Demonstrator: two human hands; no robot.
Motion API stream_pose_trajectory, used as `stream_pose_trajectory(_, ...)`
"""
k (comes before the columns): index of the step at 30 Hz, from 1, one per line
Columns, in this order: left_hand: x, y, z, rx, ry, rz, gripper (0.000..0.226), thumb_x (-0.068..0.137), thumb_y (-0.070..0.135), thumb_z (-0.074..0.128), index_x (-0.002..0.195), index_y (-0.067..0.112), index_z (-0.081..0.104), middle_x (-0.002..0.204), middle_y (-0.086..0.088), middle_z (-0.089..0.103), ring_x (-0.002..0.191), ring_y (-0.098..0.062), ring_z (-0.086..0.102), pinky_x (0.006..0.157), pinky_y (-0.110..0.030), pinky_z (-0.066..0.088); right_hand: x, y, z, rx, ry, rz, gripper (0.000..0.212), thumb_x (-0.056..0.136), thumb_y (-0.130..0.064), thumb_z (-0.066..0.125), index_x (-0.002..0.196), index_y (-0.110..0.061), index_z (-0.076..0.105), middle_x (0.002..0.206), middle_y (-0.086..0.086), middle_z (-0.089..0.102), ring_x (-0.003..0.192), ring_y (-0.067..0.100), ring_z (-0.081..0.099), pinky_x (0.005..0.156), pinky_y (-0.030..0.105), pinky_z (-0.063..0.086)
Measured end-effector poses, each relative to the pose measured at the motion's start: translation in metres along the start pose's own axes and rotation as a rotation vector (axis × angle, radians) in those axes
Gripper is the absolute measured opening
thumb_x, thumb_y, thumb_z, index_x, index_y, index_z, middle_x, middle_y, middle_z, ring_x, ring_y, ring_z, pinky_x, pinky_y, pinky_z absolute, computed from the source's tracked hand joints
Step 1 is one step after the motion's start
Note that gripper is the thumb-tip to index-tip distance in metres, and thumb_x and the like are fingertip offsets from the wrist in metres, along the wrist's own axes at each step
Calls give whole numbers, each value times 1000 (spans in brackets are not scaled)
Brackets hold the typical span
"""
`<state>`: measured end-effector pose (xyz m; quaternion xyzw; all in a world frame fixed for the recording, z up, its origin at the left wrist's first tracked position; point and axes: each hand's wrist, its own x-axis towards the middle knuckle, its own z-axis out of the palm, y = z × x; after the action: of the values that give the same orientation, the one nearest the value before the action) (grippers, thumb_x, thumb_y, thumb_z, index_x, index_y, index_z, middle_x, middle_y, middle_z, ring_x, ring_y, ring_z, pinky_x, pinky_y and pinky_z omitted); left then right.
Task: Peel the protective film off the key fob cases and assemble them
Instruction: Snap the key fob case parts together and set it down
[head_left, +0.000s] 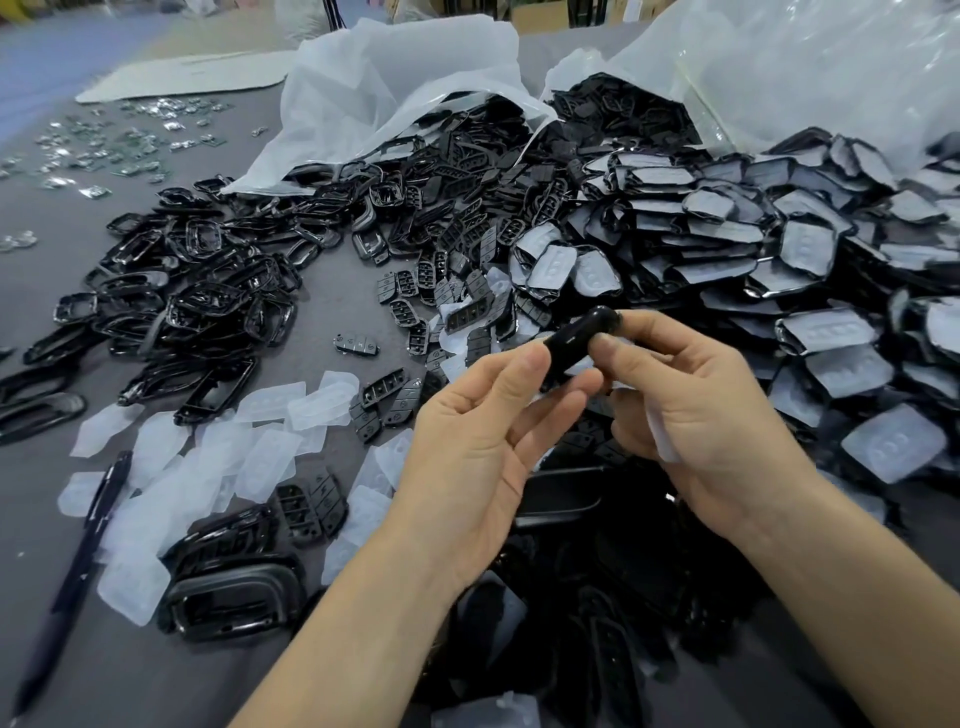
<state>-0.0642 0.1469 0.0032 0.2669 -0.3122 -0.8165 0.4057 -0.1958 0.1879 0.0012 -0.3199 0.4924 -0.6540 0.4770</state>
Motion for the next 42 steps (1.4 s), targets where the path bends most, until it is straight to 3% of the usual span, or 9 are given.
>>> stream_pose_trajectory(8, -4, -3, 4, 193, -26, 43, 7, 66, 12, 68, 61, 14, 72, 72, -10, 73, 68, -15, 72, 61, -15, 54, 3, -7, -8, -124, -157, -68, 20, 83, -19, 64, 100, -21, 75, 60, -3, 54, 48, 11, 34, 42, 17, 24)
stream_pose_trajectory(13, -4, -3, -1, 447, -26, 266, 16, 82, -4, 64, 73, 9, 65, 68, -8, 71, 70, -19, 73, 64, -18, 55, 7, -11, -16, -119, -154, -58, 31, 81, -20, 51, 100, -15, 75, 55, 29, 35, 36, 13, 15, 40, 17, 21)
stream_pose_trajectory(15, -3, -5, -3, 532, -22, 312, 20, 84, -8, 63, 74, 10, 64, 65, -4, 69, 70, -19, 73, 64, -18, 55, 6, -9, -15, -204, -141, -104, 24, 82, -32, 65, 97, -16, 75, 44, 19, 40, 32, 10, 20, 38, 15, 24)
stream_pose_trajectory(18, -2, -9, -4, 624, -17, 365, 26, 85, -8, 63, 76, 16, 64, 66, -1, 69, 71, -17, 73, 65, -18, 55, 6, -4, -13, -263, -53, -153, 10, 83, -16, 69, 91, -10, 72, 40, -11, 51, 26, 2, 29, 34, 9, 28)
stream_pose_trajectory(23, -1, -8, -8, 698, -55, 388, 46, 91, -3, 58, 104, 41, 61, 81, -1, 76, 78, -17, 74, 70, -23, 57, 9, -3, -16, -371, -12, -189, 6, 84, -6, 67, 84, -11, 71, 45, -12, 57, 34, 1, 47, 42, 7, 37)
stream_pose_trajectory(27, -1, -8, -8, 682, -39, 278, 30, 89, 2, 63, 90, 31, 70, 77, 0, 75, 64, -20, 73, 56, -20, 55, 8, -7, -18, -611, -96, -283, 10, 79, -10, 74, 81, -20, 74, 73, -6, 72, 69, 2, 66, 72, 13, 49)
stream_pose_trajectory(34, -1, -13, -7, 686, -37, 205, 25, 94, -1, 53, 88, 19, 67, 73, 2, 73, 53, -20, 70, 47, -19, 52, 6, -8, -16, -787, -10, -225, 8, 70, -38, 75, 73, -31, 73, 64, -8, 69, 54, 1, 61, 57, 14, 46)
stream_pose_trajectory(37, 0, -17, -7, 633, 22, 203, 25, 95, 1, 53, 85, 18, 68, 73, -4, 72, 58, -23, 72, 50, -19, 54, 5, -13, -13, -619, 88, -97, 34, 75, -55, 64, 76, -21, 71, 52, 0, 61, 34, 7, 45, 36, 17, 35)
stream_pose_trajectory(42, 2, -15, -11, 490, 92, 152, 20, 96, 6, 51, 92, 11, 69, 82, -12, 74, 67, -25, 73, 54, -18, 54, 3, -25, -17, -74, 80, 336, 33, 84, -44, 58, 95, -15, 72, 50, -2, 48, 35, 7, 44, 33, 19, 34)
